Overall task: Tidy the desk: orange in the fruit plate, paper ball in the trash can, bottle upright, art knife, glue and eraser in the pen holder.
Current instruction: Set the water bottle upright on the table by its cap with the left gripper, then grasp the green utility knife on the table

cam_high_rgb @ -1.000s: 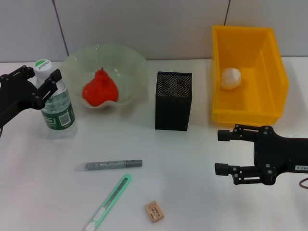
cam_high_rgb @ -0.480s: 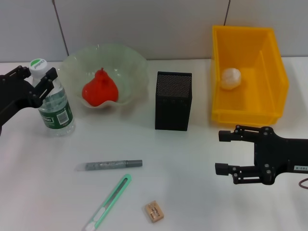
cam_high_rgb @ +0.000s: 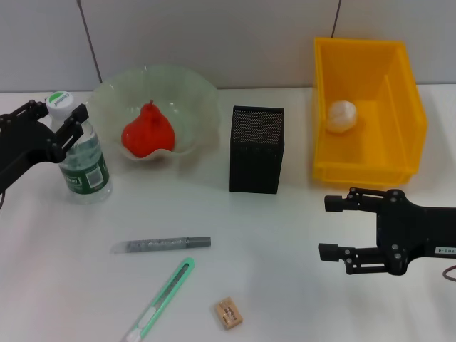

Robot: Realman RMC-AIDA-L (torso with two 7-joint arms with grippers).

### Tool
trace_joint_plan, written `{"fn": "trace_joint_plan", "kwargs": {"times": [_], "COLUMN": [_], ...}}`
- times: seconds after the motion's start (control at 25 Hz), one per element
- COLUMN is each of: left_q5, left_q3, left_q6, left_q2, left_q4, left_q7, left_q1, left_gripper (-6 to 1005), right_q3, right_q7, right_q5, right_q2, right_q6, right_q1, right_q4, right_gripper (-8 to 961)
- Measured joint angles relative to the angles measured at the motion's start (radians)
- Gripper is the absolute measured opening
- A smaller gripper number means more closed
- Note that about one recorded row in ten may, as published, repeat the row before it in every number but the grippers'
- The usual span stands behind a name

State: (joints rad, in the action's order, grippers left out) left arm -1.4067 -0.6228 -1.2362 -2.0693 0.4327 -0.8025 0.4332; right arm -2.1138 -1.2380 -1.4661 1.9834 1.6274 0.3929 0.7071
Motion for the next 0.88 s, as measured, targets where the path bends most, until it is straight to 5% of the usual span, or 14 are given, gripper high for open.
{"fn": "trace_joint_plan", "kwargs": {"times": [0.32,0.52,0.72,0.76,0.88], "left_q5": [0.004,0.004,0.04,0.043,0.038], "left_q3": [0.003,0.003,0.007,0.008,-0.001], "left_q6": [-0.001,-0.004,-0.117,-0.192,-0.3], "left_q2": [-0.001,-0.001,0.008,0.012,0.026], "left_q4": [-0.002,-0.002,0.076,0.161,0.242], "left_q7": [-0.008,-0.009,-0.179,-0.328,-0.481], "left_q1": [0.001,0.001,-0.04,-0.075,-0.108], "left_gripper": [535,687,837,867,863], "right_q3": [0.0,0.0,-0.01,-0.013,-0.014], "right_q7": [-0.001,-0.001,-0.001,-0.001,-0.001], "right_q5": [0.005,0.005,0.005,0.005,0.005], "right_q2": [0.0,0.0,0.0,0.0,0.001], "right_q6": [0.0,-0.001,-0.002,-0.003,-0.003], "right_q1": [0.002,0.002,0.003,0.003,0.003], "right_q4": [0.0,0.0,0.0,0.0,0.0], "right_gripper": [803,803,803,803,803]}}
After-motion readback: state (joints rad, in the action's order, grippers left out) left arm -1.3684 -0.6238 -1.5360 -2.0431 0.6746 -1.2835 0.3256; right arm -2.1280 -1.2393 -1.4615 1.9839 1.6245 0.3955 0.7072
